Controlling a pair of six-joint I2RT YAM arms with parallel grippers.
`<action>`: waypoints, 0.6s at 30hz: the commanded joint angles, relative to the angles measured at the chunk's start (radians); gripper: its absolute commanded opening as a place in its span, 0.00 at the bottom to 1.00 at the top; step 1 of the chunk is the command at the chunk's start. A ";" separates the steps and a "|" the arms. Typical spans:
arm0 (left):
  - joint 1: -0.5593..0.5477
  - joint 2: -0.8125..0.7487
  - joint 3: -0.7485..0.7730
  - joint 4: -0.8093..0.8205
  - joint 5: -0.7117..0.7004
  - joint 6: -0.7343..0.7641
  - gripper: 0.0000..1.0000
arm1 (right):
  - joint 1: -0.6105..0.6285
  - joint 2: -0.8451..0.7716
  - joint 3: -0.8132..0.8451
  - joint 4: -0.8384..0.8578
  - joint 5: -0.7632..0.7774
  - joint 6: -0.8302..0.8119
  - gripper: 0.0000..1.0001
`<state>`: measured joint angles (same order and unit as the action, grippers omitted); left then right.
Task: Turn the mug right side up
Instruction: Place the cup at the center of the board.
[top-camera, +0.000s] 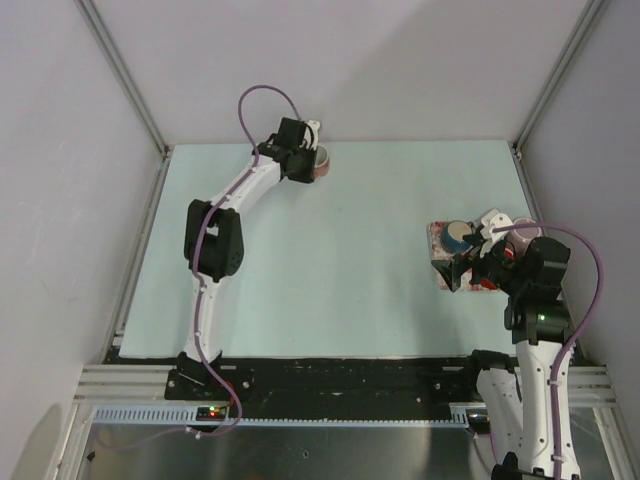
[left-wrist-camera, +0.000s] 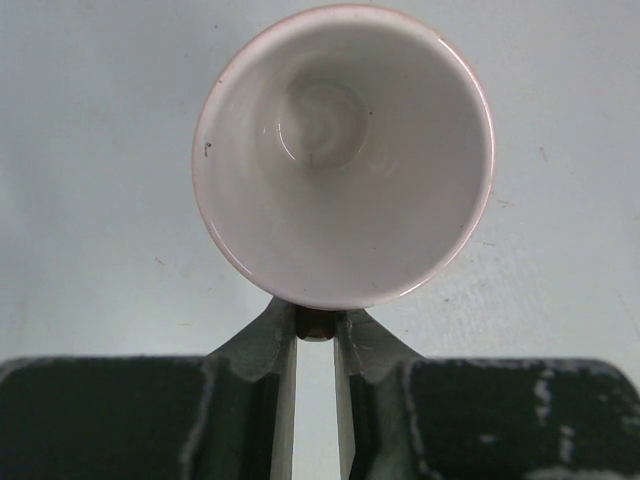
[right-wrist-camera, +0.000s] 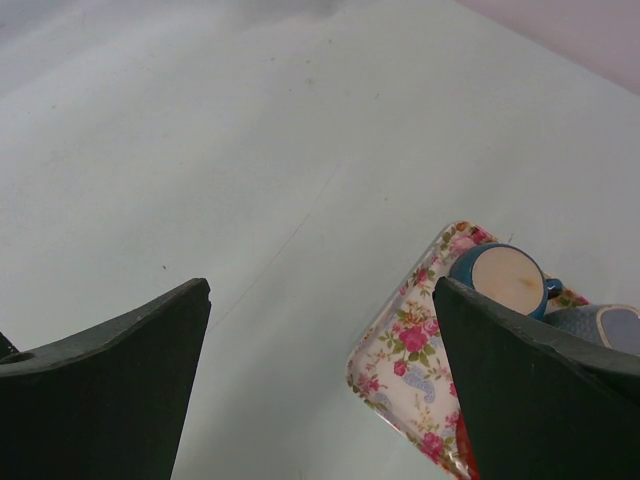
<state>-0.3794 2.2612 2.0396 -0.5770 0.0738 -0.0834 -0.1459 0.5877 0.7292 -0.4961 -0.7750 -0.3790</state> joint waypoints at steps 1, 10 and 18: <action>0.016 0.005 0.079 0.010 -0.039 0.020 0.00 | -0.006 -0.011 -0.004 0.038 -0.009 -0.009 0.99; 0.028 0.043 0.094 -0.050 -0.054 0.011 0.00 | -0.007 -0.017 -0.009 0.040 -0.003 -0.016 1.00; 0.038 0.059 0.098 -0.081 -0.034 -0.013 0.00 | -0.009 -0.024 -0.011 0.041 -0.003 -0.020 0.99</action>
<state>-0.3527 2.3325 2.0724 -0.6792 0.0292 -0.0799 -0.1482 0.5747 0.7174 -0.4946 -0.7750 -0.3798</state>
